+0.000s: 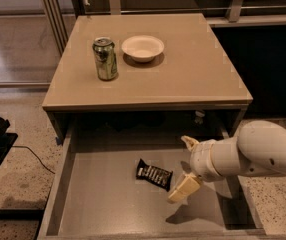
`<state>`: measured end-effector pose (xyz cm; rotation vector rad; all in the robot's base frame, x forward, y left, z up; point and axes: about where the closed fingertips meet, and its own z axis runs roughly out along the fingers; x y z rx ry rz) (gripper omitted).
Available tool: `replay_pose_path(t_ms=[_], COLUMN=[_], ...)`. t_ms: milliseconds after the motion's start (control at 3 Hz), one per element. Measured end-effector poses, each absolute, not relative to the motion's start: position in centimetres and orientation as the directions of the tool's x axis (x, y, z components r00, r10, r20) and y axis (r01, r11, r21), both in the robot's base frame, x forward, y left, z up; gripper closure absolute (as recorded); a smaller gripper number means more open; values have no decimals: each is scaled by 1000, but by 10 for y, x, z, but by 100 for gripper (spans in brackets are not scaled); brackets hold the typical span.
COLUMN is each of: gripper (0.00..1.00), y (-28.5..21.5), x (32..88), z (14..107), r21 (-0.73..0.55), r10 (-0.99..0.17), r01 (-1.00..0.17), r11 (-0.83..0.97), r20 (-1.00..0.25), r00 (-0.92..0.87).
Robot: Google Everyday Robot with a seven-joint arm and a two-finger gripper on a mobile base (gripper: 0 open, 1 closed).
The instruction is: Pick rxbar chocolate from top drawer and place on counter
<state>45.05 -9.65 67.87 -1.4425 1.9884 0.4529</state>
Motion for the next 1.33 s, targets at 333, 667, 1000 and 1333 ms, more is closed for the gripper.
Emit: replay_pose_path(t_ms=[333, 667, 1000, 1333], gripper=[0, 0, 0, 0], y=[-91, -87, -85, -79], x=[451, 458, 466, 468], z=[650, 622, 603, 589], r21=[-79, -75, -66, -54], r10=[-715, -707, -691, -682], r01=[-922, -901, -885, -883], r11=[380, 426, 461, 466], r20=[-658, -649, -652, -658], r00=[-238, -280, -311, -319])
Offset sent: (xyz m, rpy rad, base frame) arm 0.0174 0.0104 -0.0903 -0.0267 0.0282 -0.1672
